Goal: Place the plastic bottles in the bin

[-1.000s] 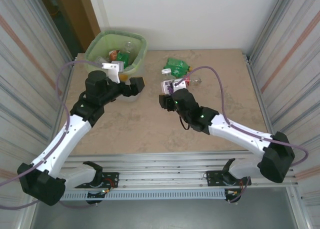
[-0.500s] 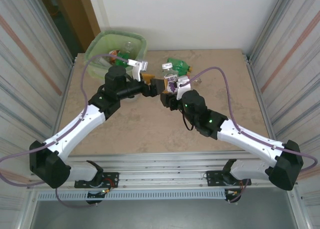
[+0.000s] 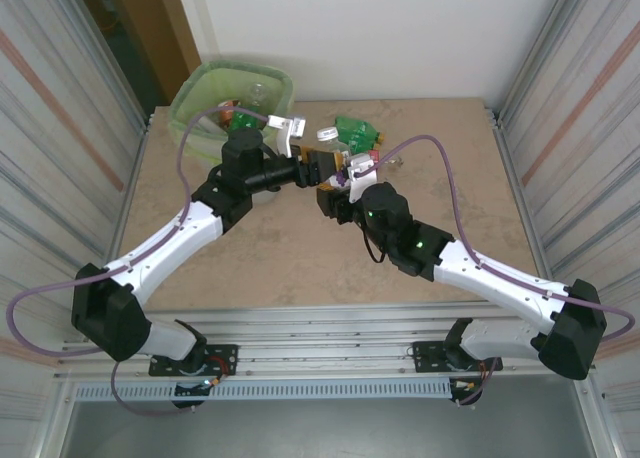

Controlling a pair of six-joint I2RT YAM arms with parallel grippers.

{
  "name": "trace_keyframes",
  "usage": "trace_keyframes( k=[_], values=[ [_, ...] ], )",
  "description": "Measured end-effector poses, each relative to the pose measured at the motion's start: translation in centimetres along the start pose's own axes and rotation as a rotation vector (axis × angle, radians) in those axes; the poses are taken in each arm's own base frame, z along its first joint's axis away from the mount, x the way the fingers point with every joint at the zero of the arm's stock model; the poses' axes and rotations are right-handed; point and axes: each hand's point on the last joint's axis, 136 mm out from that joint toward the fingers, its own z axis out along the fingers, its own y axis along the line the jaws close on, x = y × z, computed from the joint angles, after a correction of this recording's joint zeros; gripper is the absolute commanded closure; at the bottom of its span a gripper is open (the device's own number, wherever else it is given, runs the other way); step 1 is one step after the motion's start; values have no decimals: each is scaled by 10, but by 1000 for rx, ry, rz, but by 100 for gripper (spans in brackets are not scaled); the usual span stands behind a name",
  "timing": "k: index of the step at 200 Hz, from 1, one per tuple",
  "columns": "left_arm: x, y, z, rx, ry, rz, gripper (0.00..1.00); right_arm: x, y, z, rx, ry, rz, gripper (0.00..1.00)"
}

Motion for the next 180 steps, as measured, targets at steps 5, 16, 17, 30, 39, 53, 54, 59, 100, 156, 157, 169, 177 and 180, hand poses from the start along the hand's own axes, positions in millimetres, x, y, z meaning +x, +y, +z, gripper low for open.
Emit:
trace_keyframes(
  k=[5,16,17,30,39,53,54,59,100,156,157,169,177,180],
  values=[
    [0,0,0,3,1,-6,45,0,0,0,0,0,-3,73],
    [0,-2,1,14,0,-3,53,1,0,0,0,1,-6,73],
    [0,-2,1,14,0,-6,54,1,0,0,0,2,-7,73],
    [-1,-3,1,20,-1,-9,62,1,0,1,3,3,-12,71],
    [-1,-4,1,24,0,-6,66,1,0,1,5,2,-15,70],
    [-1,-4,1,26,1,-9,72,1,-1,1,7,1,-17,66],
    [-1,-4,1,26,1,-9,72,0,-1,1,7,1,-16,66],
    [-1,-4,1,26,1,-9,73,0,-1,2,7,2,-17,64],
    [-1,-4,1,26,1,-8,80,0,-1,2,9,2,-19,32],
    [1,0,1,4,4,14,85,0,-2,2,15,2,-36,3],
    [1,0,1,2,5,14,85,0,-2,2,15,2,-36,3],
    [2,4,1,-13,8,20,85,1,-2,1,16,7,-38,3],
    [3,6,0,-26,9,23,85,2,-2,1,17,9,-39,2],
    [3,8,-1,-31,10,25,85,2,-2,1,17,10,-39,3]
  ],
)
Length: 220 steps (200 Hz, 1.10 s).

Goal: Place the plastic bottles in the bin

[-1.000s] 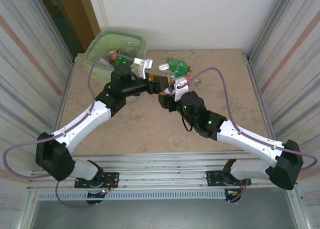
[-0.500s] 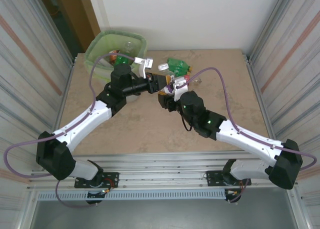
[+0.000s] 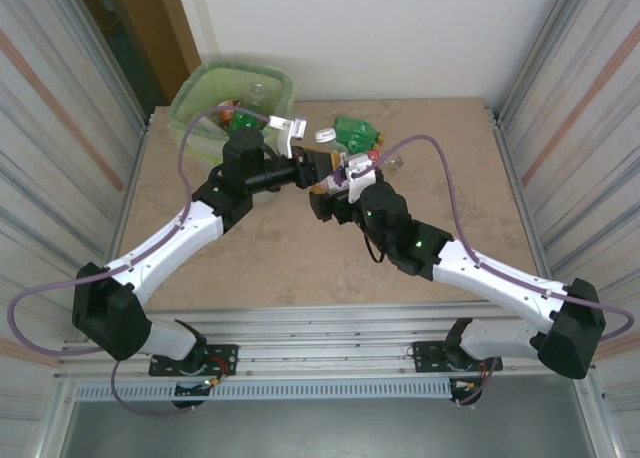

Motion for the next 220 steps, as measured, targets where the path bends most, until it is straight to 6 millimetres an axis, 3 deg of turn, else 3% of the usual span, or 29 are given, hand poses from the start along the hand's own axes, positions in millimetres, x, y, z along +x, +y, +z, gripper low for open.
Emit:
trace_keyframes(
  k=[29,59,112,153,185,220],
  values=[
    [-9,15,-10,-48,-19,4,85,-8,-3,-10,-5,-21,10,3],
    [-33,35,-35,-123,-82,16,85,-22,-12,-33,-11,-77,36,2],
    [-108,68,-95,-269,-256,70,85,-32,-36,-58,47,-139,72,3],
    [-152,93,-143,-381,-368,90,84,-28,-71,-70,132,-170,154,2],
    [-176,110,-160,-436,-417,97,84,-23,-91,-73,188,-164,207,2],
    [-190,150,-163,-516,-420,67,83,-19,-95,-74,200,-152,233,2]
  ],
)
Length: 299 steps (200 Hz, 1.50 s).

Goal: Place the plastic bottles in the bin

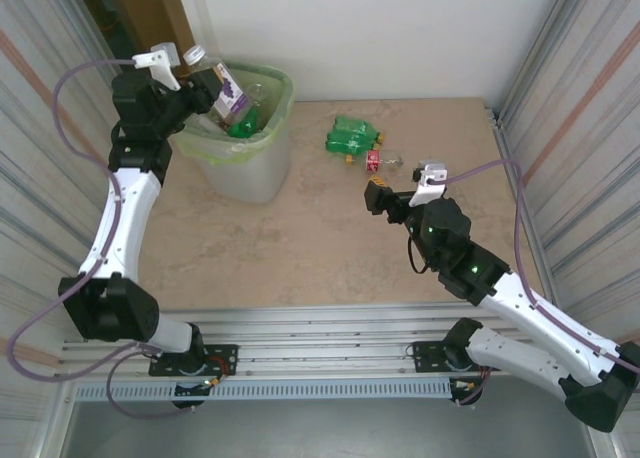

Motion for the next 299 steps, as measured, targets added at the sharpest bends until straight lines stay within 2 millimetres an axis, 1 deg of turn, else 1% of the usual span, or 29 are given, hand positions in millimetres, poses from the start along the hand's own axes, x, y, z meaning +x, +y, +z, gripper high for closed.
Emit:
trace_keyframes(
  k=[18,47,75,91,115,135,151,200,213,228,261,282,299],
  values=[
    [4,19,13,-33,25,-11,81,4,-2,0,10,13,4,2],
    [20,44,32,-80,91,-34,76,11,-8,2,42,40,1,3],
    [34,58,43,-110,151,-38,75,19,-11,5,59,65,-3,3],
    [41,63,44,-123,179,-36,72,23,-11,7,64,76,-10,2],
    [48,68,41,-151,206,-29,62,27,-12,8,71,92,-19,2],
    [50,73,40,-176,213,-15,47,29,-14,9,77,99,-24,3],
    [52,78,38,-203,220,-6,38,30,-15,9,79,101,-25,2],
    [56,91,32,-278,239,27,27,33,-15,9,81,111,-31,3],
    [54,92,28,-299,237,43,26,33,-15,9,79,112,-31,3],
    [47,89,21,-318,221,63,25,33,-15,9,78,112,-30,2],
    [27,73,-1,-324,166,99,26,33,-15,9,79,112,-30,3],
    [17,61,-13,-310,137,117,31,33,-15,9,78,112,-30,2],
    [15,51,-16,-294,130,143,36,33,-15,9,79,112,-30,3]
  ],
)
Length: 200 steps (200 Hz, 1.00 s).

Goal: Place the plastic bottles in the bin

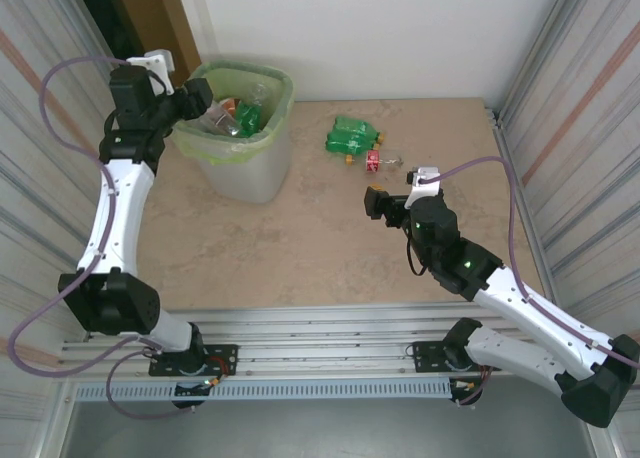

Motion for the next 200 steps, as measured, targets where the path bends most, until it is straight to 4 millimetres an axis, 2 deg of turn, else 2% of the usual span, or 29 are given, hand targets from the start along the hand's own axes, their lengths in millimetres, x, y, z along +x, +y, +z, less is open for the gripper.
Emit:
trace_keyframes(
  k=[20,55,92,147,168,200],
  values=[
    [5,-18,1,19,11,59,41,-1,0,0,0,0,3,2],
    [34,-39,9,11,96,175,43,-5,1,-1,2,1,11,2],
    [56,-19,20,-87,179,247,42,-6,-4,-2,28,9,24,2],
    [76,8,37,-212,290,316,39,-4,-21,2,95,20,62,2],
    [81,15,40,-248,316,331,39,-5,-27,8,131,38,74,3],
    [80,16,39,-256,319,332,38,-10,-41,18,203,64,98,2]
  ],
)
